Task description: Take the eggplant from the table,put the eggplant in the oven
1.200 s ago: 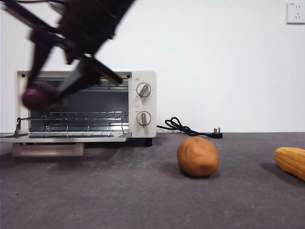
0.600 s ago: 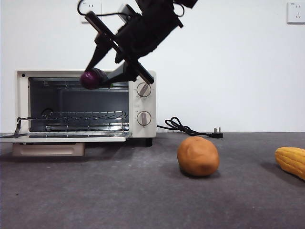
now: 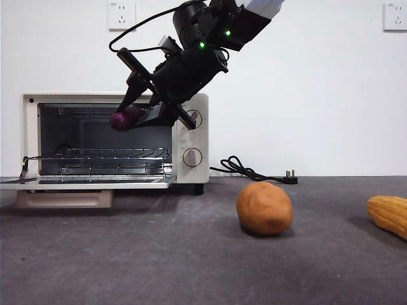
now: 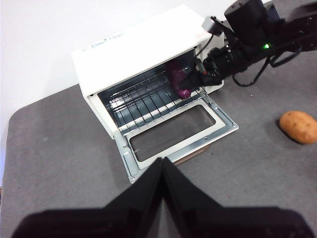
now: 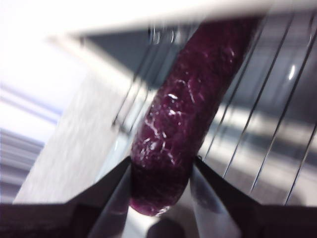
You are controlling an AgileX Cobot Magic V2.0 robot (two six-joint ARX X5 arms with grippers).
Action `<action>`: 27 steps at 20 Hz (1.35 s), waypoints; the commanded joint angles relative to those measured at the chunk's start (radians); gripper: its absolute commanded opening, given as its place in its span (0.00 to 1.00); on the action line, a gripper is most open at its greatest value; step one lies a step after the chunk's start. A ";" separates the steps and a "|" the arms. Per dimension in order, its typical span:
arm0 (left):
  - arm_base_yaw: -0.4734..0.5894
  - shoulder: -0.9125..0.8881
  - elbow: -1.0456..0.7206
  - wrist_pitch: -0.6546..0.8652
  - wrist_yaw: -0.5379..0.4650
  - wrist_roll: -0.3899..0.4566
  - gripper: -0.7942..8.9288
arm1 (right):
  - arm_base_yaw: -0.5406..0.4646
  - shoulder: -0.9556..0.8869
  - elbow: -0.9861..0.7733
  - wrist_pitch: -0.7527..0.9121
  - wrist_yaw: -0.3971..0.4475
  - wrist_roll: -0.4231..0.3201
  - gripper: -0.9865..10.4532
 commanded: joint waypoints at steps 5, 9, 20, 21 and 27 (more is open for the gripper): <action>-0.003 -0.002 -0.007 0.004 -0.003 -0.008 0.08 | -0.003 0.140 0.113 -0.032 0.029 0.032 0.08; -0.003 -0.002 -0.007 0.004 -0.003 -0.008 0.08 | 0.003 0.147 0.113 -0.041 0.092 0.031 0.11; -0.003 -0.002 -0.007 0.004 -0.003 -0.007 0.08 | 0.014 0.147 0.116 -0.027 0.121 0.032 0.39; -0.003 -0.002 -0.007 0.004 -0.002 -0.007 0.08 | 0.017 0.147 0.116 -0.025 0.121 0.032 0.39; -0.003 -0.002 -0.007 0.004 -0.003 -0.007 0.08 | 0.024 0.145 0.159 -0.034 0.120 0.028 0.45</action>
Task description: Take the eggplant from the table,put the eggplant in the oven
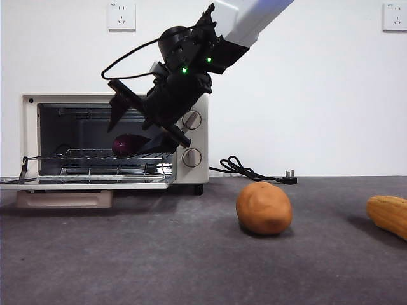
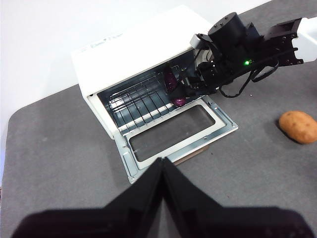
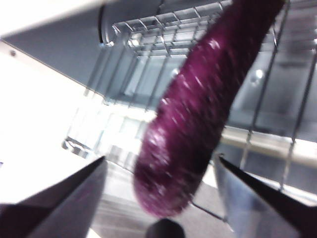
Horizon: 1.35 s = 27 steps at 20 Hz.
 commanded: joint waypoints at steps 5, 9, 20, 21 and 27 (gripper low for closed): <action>-0.025 -0.002 -0.007 0.004 -0.003 -0.007 0.08 | 0.001 0.010 0.171 -0.227 0.053 -0.055 0.45; -0.039 -0.002 -0.007 0.004 -0.003 -0.004 0.08 | 0.001 0.010 0.262 -0.410 0.069 -0.110 0.45; -0.053 -0.002 -0.007 0.004 -0.003 -0.003 0.08 | 0.015 0.010 0.603 -0.817 0.040 -0.290 0.45; -0.053 -0.002 -0.007 0.004 -0.003 -0.003 0.08 | 0.015 0.010 0.641 -0.850 0.040 -0.303 0.45; -0.053 -0.002 -0.007 0.004 -0.003 -0.003 0.08 | 0.015 0.010 0.927 -1.117 0.041 -0.392 0.45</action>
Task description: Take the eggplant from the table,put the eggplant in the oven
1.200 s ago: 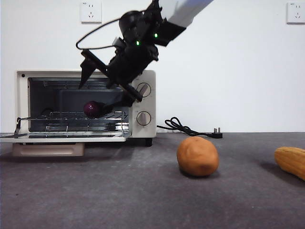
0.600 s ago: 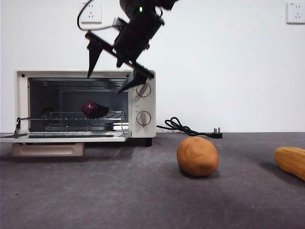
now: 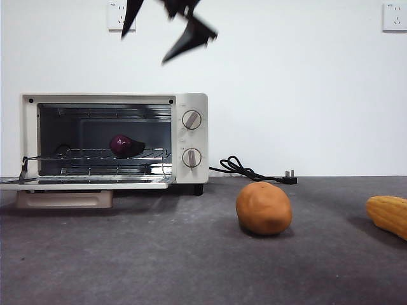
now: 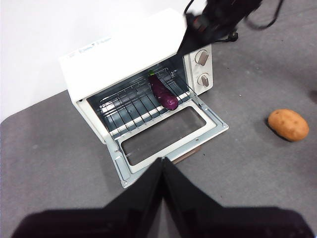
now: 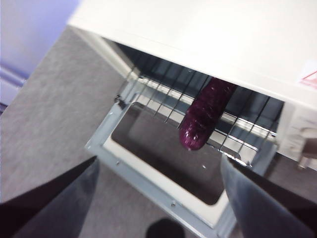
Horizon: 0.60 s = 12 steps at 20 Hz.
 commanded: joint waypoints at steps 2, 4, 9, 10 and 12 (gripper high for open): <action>-0.004 -0.002 -0.007 0.005 -0.003 -0.003 0.08 | 0.002 0.010 0.188 -0.144 -0.002 -0.070 0.45; -0.004 -0.002 -0.007 0.005 -0.003 -0.003 0.08 | 0.002 -0.002 0.251 -0.145 -0.040 -0.053 0.44; -0.004 -0.002 -0.007 0.005 -0.003 -0.004 0.08 | 0.002 -0.072 0.324 -0.145 -0.080 -0.040 0.44; -0.004 -0.002 -0.007 0.005 -0.003 -0.004 0.08 | 0.002 -0.094 0.324 -0.145 -0.080 -0.040 0.44; -0.004 -0.002 -0.007 0.005 -0.003 -0.004 0.08 | 0.002 -0.129 0.324 -0.145 -0.080 -0.041 0.44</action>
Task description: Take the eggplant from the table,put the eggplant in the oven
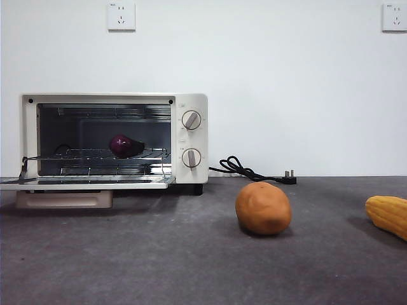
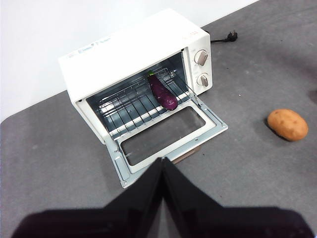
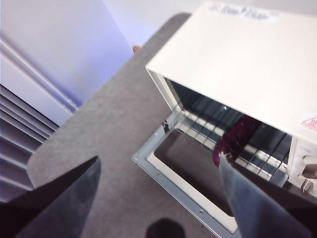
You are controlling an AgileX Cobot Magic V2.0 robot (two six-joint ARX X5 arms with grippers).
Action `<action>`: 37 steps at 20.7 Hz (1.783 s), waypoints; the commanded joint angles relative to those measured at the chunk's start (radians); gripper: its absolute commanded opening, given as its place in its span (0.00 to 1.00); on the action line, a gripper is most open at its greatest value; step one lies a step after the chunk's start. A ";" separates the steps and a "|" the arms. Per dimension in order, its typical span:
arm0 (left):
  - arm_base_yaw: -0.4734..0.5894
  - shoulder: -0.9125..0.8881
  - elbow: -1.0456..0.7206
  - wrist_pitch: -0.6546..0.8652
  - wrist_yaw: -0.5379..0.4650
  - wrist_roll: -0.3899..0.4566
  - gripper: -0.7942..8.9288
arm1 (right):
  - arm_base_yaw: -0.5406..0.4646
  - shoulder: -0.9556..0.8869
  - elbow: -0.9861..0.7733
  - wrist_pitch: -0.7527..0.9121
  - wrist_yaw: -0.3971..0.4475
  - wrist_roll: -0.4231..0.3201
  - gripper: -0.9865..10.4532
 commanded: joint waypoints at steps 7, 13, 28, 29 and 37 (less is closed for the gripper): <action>-0.004 -0.002 -0.007 0.013 -0.002 -0.004 0.08 | 0.001 -0.174 0.083 -0.021 0.092 -0.034 0.44; -0.004 -0.002 -0.007 0.034 -0.002 -0.004 0.08 | 0.002 -0.280 0.083 -0.021 0.469 -0.143 0.44; -0.004 0.000 -0.007 0.028 -0.002 -0.011 0.08 | -0.001 -0.450 0.073 -0.025 0.427 -0.143 0.43; -0.004 0.000 -0.007 0.030 -0.002 -0.011 0.08 | -0.001 -0.452 0.064 -0.025 0.376 -0.139 0.41; -0.004 0.000 -0.007 0.071 -0.003 -0.002 0.08 | -0.001 -0.489 -0.178 -0.026 0.211 -0.138 0.35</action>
